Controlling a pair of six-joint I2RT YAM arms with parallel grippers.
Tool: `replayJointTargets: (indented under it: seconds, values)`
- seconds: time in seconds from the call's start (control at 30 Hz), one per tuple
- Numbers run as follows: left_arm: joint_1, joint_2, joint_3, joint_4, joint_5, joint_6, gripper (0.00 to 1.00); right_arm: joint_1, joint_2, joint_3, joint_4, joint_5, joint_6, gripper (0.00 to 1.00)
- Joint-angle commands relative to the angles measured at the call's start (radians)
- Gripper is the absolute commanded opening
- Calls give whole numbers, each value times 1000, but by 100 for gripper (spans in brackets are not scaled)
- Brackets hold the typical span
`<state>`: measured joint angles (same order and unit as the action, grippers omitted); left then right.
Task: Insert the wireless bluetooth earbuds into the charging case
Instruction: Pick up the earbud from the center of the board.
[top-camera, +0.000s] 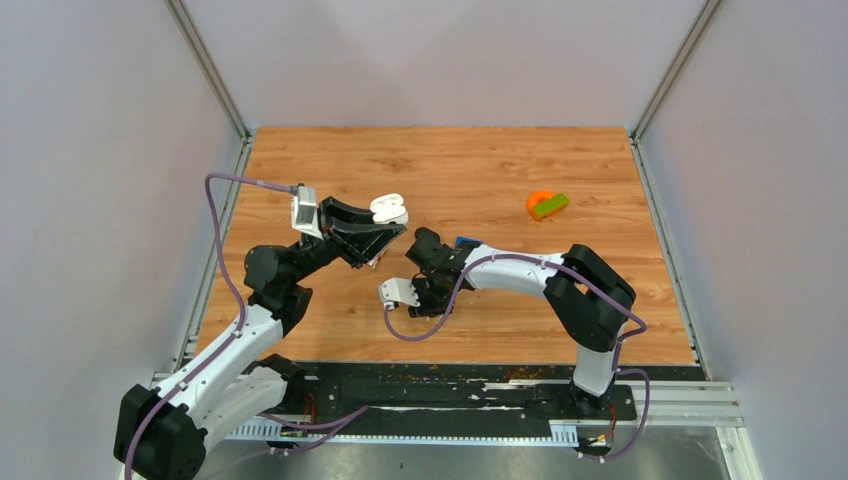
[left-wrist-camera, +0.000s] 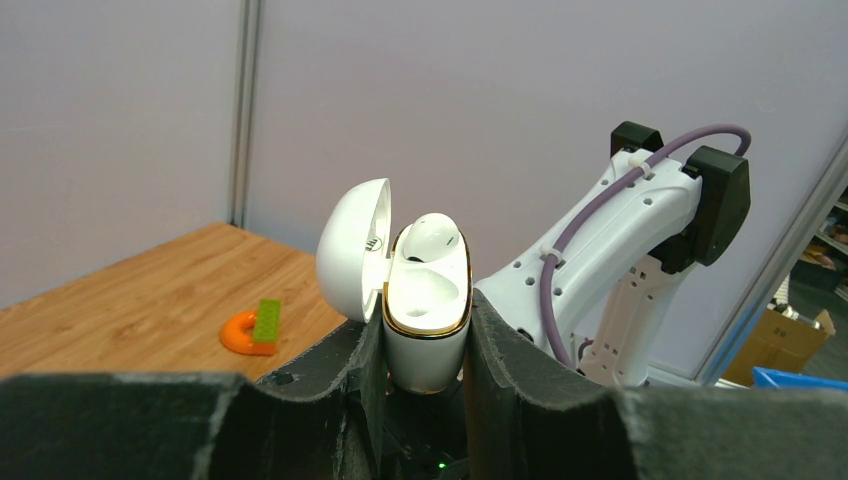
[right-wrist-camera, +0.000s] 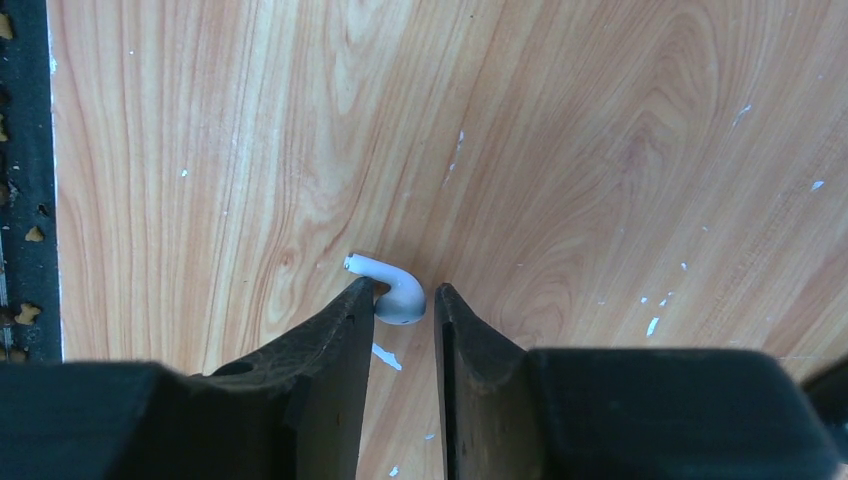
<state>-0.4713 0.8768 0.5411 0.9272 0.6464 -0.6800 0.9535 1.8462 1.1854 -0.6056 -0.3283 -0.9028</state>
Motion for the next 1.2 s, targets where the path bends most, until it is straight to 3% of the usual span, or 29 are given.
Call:
replayJointTargets:
  seconds: [0.0,0.3,0.67,0.93,1.17]
  values:
    - [-4,-13,3,36,-2,-10,0,4,39,-11,-33,-19,-6,27]
    - [-4,-15,8,29,-2,-8,0,1,36,-7,-51,-16,3,15]
    - [-4,1,62,-23,-23,19,0,-57,-159,-20,-113,27,21,13]
    - [-4,60,178,-187,-90,145,0,-130,-294,-39,-133,33,12,13]
    - [-4,42,151,-176,-127,121,0,-141,-276,-94,-67,-53,256,20]
